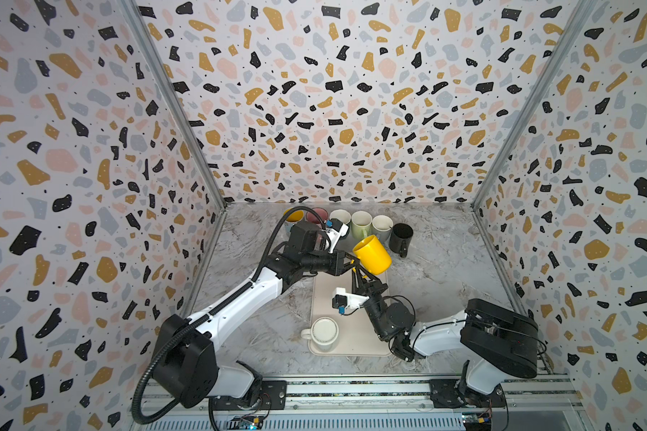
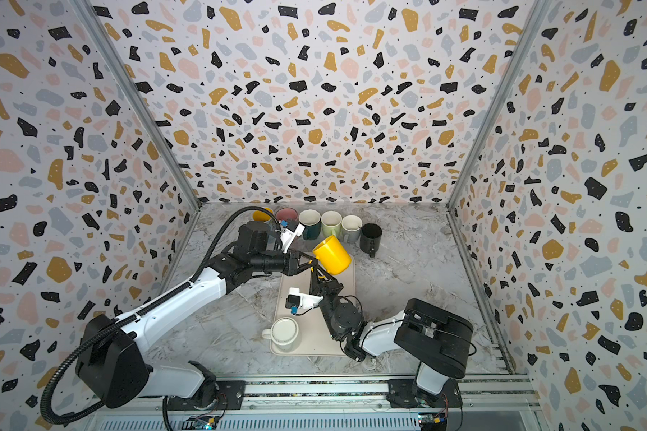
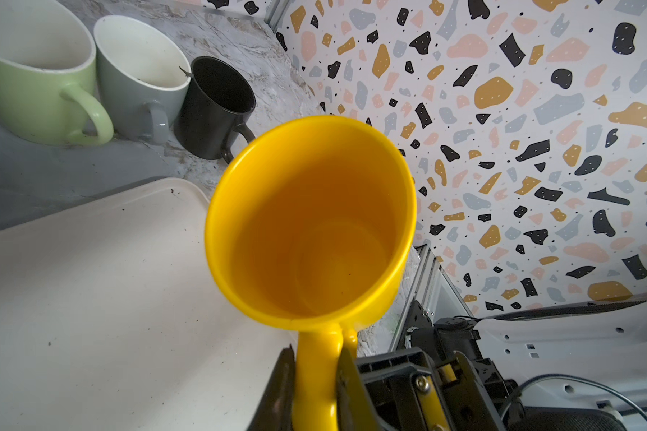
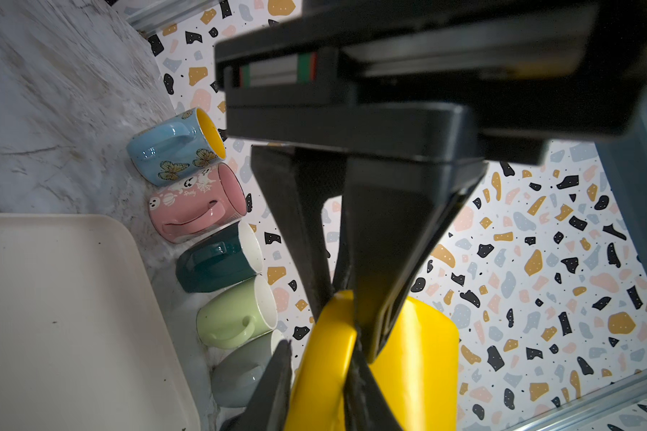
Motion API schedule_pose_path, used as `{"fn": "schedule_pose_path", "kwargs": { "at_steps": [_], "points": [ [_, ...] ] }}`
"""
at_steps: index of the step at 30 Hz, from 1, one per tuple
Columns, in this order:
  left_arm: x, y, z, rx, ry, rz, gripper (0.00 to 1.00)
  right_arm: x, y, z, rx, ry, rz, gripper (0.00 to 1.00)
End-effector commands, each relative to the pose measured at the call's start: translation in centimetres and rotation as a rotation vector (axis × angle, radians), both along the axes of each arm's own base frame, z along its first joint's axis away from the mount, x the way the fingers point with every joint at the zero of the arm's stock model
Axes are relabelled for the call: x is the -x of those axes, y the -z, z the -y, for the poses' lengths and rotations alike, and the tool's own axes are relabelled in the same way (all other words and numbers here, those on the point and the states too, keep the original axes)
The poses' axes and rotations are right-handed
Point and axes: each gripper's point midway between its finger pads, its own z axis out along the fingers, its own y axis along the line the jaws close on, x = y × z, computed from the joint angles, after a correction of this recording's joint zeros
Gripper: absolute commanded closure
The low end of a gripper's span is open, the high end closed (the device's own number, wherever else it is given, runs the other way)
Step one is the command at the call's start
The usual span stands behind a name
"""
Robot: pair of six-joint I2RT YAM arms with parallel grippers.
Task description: Turn the mug right side up
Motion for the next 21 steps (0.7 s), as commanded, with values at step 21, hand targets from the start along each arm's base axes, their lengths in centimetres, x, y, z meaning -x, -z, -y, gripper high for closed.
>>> {"fn": "schedule_pose_path", "kwargs": {
  "at_steps": [21],
  "points": [
    [-0.1, 1.3, -0.7, -0.007, 0.015, 0.001, 1.0, 1.9, -10.1, 4.7, -0.462, -0.005, 0.188, 1.0]
  ]
}}
